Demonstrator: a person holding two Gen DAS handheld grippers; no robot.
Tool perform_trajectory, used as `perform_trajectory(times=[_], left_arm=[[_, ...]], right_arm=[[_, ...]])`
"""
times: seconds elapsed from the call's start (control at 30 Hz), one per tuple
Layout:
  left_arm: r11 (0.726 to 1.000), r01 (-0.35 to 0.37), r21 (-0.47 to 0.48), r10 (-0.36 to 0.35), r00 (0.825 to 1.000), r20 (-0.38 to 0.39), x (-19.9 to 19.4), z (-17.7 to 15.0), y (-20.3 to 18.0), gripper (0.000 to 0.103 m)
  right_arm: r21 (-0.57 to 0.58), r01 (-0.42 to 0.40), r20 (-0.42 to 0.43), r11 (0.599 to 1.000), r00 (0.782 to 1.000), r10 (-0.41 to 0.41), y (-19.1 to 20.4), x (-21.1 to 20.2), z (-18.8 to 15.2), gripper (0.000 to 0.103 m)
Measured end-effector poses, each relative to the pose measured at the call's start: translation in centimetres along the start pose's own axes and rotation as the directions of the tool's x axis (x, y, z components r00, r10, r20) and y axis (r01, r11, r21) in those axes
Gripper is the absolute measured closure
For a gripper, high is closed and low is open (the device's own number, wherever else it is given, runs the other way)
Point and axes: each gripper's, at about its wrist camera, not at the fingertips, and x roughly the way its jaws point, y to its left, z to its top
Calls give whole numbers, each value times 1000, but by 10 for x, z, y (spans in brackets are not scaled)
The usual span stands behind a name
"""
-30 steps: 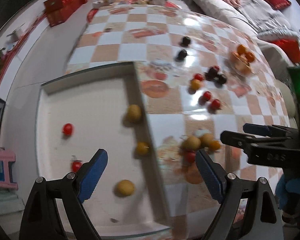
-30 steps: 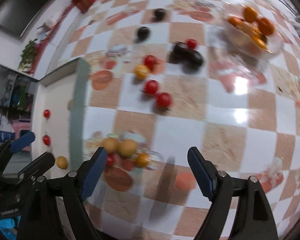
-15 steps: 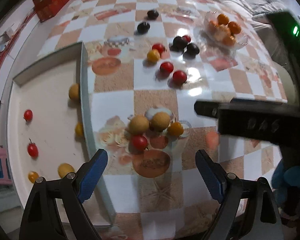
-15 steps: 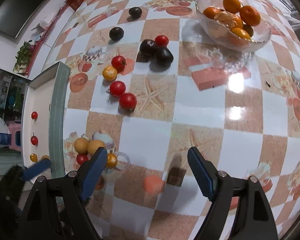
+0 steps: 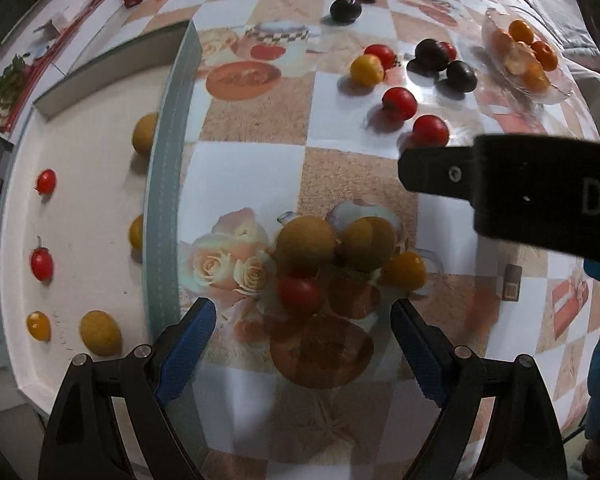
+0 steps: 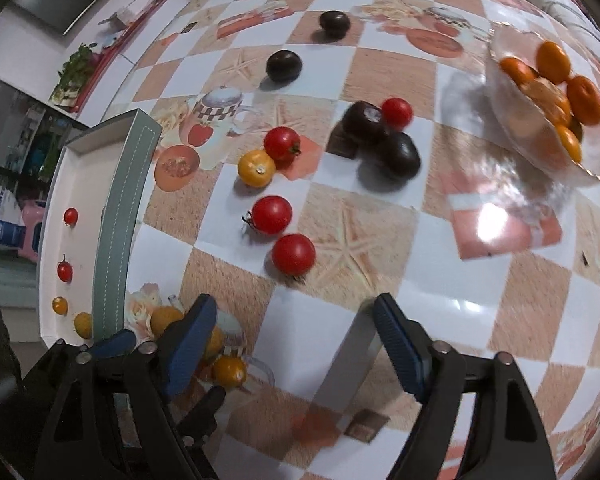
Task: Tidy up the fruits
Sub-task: 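Grasp a red cherry tomato with the right tool while the left grasps another red cherry tomato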
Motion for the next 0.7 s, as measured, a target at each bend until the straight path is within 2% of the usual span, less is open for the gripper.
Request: perform_trajectory(times=[0.13,0.2,0.27,0.33,0.57,0.63,0.7], left_arm=[[1000,1,22,-1,1000,19,1,0,-4,13],[1000,11,26,-11,1000,6,3,0,-4,7],[999,13,43,-12,1000,-9,6,1,-7,3],[999,13,48,-12,1000,-23,8,0,-11,1],[999,30,41,-27,998,-52,9,5,-10,1],[999,38,35,-36,998,-55,13,17,-9,2],[999,31,31,-30,998,-55,11,22,-5,11]], right_arm=[[-55,33,23,998,999,-31,9,3,6,32],[-79,58,30,995,998,-56,13,5,8,43],[-111,83,41,990,996,-79,17,4,7,70],[-111,67,40,992,997,-63,13,3,6,80],[-36,-21,56,999,998,23,-8,-1,4,80],[-18,-42,64,999,997,43,-14,-3,1,80],[11,-69,69,998,995,68,-22,-5,-2,80]])
